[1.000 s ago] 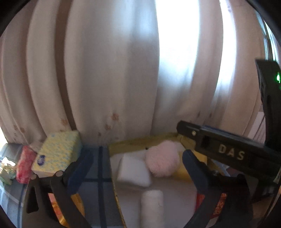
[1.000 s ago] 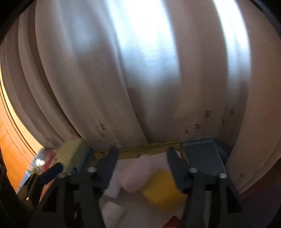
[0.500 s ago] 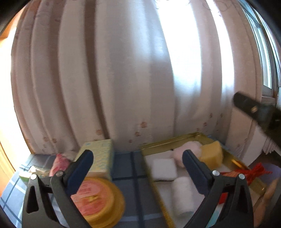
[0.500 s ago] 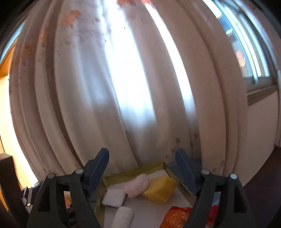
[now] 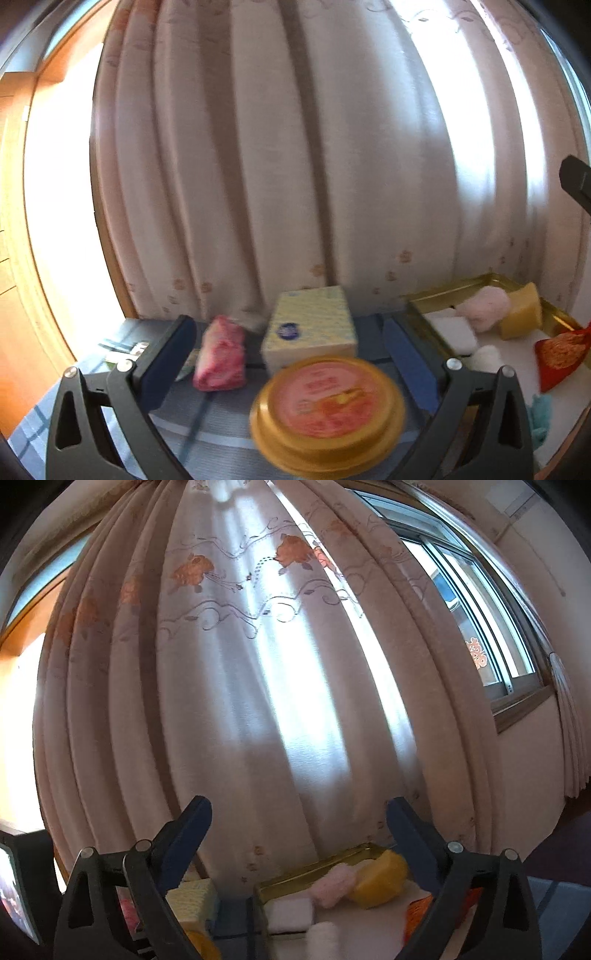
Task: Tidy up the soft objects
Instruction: 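Move both tools back toward the remaining items on the tablecloth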
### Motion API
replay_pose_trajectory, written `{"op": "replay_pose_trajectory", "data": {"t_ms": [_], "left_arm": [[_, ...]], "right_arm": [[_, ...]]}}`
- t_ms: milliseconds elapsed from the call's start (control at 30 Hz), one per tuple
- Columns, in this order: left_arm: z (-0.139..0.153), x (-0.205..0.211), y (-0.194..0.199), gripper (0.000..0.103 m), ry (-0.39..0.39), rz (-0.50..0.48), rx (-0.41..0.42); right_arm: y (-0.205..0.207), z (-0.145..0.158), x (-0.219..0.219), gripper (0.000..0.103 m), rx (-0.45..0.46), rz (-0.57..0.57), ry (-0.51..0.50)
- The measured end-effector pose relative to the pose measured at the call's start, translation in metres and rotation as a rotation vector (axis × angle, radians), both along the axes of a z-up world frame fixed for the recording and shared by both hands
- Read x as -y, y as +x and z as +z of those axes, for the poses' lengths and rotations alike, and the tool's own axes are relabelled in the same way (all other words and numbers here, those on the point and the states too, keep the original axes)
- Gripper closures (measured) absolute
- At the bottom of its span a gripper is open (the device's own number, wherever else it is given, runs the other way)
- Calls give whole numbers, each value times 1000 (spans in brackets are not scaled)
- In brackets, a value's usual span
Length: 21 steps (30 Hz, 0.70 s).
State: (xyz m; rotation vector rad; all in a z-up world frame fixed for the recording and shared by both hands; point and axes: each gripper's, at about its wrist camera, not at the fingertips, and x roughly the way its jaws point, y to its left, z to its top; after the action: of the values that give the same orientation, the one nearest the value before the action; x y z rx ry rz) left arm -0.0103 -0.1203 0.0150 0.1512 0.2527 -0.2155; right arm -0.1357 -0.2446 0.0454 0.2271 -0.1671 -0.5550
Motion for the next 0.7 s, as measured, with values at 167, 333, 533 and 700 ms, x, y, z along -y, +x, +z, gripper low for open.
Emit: {"op": "replay_pose_trajectory", "data": {"t_ms": [167,333,533,700], "left_arm": [[-4,-17,4,0,-1,27,9],[-5,-32,7,0,-22,32,8],[-6,-55,13,0,-66,54,-8],[-8,-73,19,0,-115,73,-37]], "right_arm": [[11,-8,-17,6,-30,11,-24],[21,-17,-28,6,-61,10,-44],[30,-17,-40,6,-83,21,-38],[36,-17,-54,6,-94,31,-38]]}}
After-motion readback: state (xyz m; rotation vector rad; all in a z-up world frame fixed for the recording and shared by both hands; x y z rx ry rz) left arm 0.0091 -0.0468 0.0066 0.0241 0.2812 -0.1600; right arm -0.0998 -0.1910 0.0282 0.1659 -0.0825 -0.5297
